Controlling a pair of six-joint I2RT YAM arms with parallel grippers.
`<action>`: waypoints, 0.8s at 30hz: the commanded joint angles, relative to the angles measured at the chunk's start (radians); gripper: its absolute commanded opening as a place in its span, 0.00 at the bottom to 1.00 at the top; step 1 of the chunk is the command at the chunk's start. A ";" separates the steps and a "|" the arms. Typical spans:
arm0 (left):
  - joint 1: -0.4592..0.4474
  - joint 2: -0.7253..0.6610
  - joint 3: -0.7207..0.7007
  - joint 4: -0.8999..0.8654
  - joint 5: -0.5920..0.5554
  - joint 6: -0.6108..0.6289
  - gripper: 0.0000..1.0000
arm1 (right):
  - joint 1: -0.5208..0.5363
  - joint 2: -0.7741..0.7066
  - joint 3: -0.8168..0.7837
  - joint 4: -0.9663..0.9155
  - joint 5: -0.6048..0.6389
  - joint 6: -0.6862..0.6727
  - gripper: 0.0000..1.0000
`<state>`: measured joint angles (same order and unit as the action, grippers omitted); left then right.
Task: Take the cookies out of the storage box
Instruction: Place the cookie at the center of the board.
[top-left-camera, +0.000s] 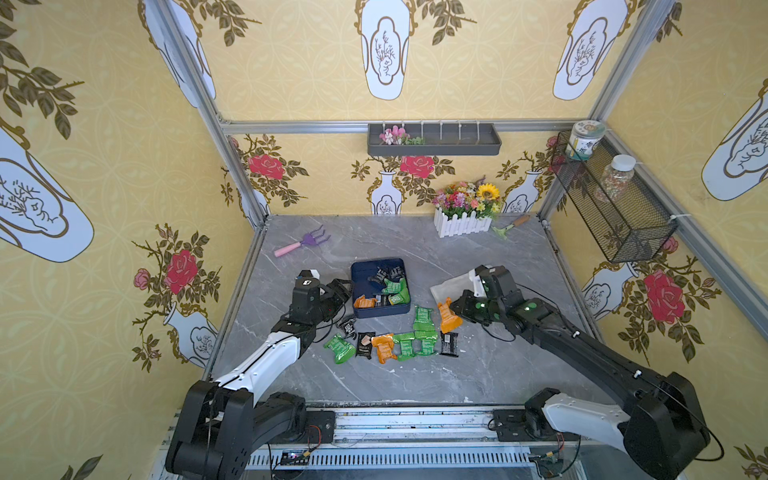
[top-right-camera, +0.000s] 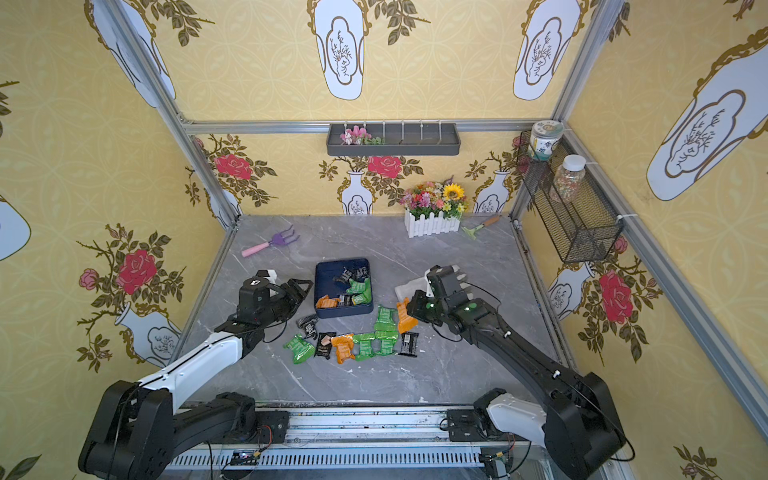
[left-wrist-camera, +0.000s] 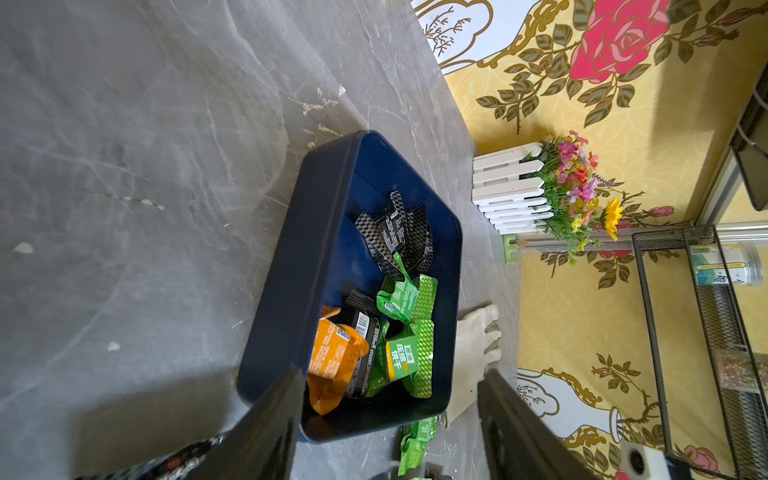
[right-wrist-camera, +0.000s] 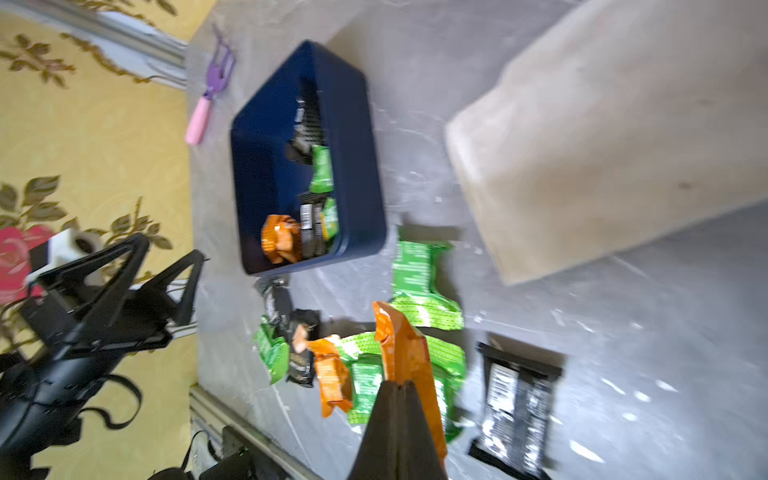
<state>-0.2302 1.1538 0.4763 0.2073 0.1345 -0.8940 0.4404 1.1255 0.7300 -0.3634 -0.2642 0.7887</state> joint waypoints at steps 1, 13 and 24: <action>0.000 -0.006 -0.009 0.001 0.013 -0.009 0.71 | -0.063 -0.062 -0.068 -0.062 -0.034 0.022 0.00; -0.024 0.000 0.019 -0.054 -0.021 -0.016 0.67 | -0.208 -0.017 -0.250 0.067 -0.148 0.036 0.00; -0.169 0.126 0.242 -0.338 -0.193 0.092 0.64 | -0.243 -0.102 -0.196 -0.083 -0.027 -0.037 0.44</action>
<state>-0.3882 1.2514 0.6945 -0.0589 -0.0032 -0.8394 0.1974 1.0447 0.4984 -0.4019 -0.3504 0.7982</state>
